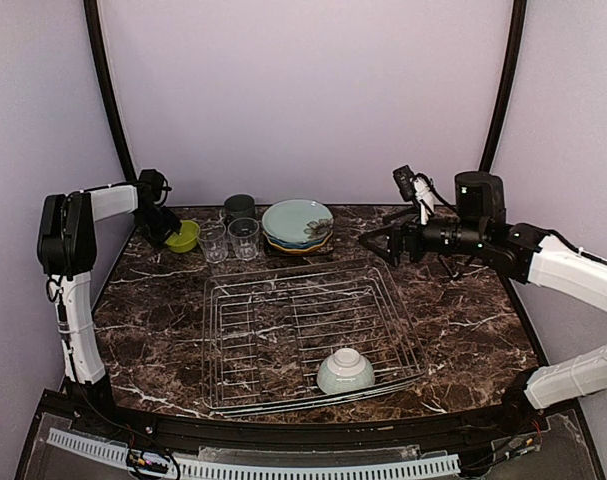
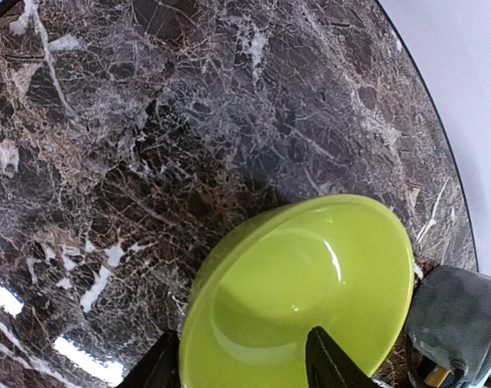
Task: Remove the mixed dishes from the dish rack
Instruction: Place the bowl in the bowl, then grab the bowl from the dish rack.
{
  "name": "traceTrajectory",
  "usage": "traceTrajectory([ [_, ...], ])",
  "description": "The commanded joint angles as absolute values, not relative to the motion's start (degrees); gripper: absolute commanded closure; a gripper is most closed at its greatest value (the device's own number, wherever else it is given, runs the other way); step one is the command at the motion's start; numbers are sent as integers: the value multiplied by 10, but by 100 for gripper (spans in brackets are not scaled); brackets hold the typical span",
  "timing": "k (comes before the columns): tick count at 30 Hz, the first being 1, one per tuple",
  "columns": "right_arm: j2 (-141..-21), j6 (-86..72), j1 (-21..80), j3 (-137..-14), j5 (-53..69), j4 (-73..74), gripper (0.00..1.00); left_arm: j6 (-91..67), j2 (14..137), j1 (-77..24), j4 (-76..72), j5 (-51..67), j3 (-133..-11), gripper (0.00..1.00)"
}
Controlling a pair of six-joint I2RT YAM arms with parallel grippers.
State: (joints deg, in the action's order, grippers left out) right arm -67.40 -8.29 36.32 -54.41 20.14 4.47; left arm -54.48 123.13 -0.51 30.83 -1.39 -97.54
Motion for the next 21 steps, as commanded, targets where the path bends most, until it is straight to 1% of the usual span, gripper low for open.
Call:
traceTrajectory([
  [1, -652, -24, 360, -560, 262, 74, 1, -514, 1205, -2, 322, 25, -990, 41],
  [2, -651, -16, 360, -563, 268, 85, 1, -501, 1192, -3, 320, 27, -987, 38],
  [3, -652, -7, 360, -566, 274, 97, 1, -495, 1185, -4, 315, 23, -984, 31],
  [4, -654, -3, 360, -573, 277, 110, 1, -481, 1169, -6, 312, 21, -977, 29],
  [5, -657, 9, 360, -579, 279, 127, 1, -475, 1161, -8, 306, 12, -973, 23],
  [6, -664, 19, 361, -587, 281, 141, 1, -464, 1143, -11, 306, 10, -966, 21],
  [7, -669, 26, 361, -594, 283, 157, 1, -460, 1134, -12, 306, -9, -962, 15],
  [8, -673, 33, 362, -601, 286, 169, 2, -452, 1114, -16, 305, -17, -949, 13],
  [9, -677, 39, 362, -607, 289, 181, 1, -448, 1102, -18, 301, -35, -942, 8],
  [10, -681, 45, 365, -613, 292, 191, 1, -438, 1080, -23, 297, -42, -927, 6],
  [11, -686, 51, 368, -617, 295, 201, 1, -433, 1058, -27, 290, -59, -919, 3],
  [15, -709, 65, 394, -644, 275, 255, 1, -398, 1000, -51, 275, -100, -881, 1],
  [21, -781, 29, 477, -730, 153, 388, 1, -384, 938, -92, 281, -142, -848, 1],
])
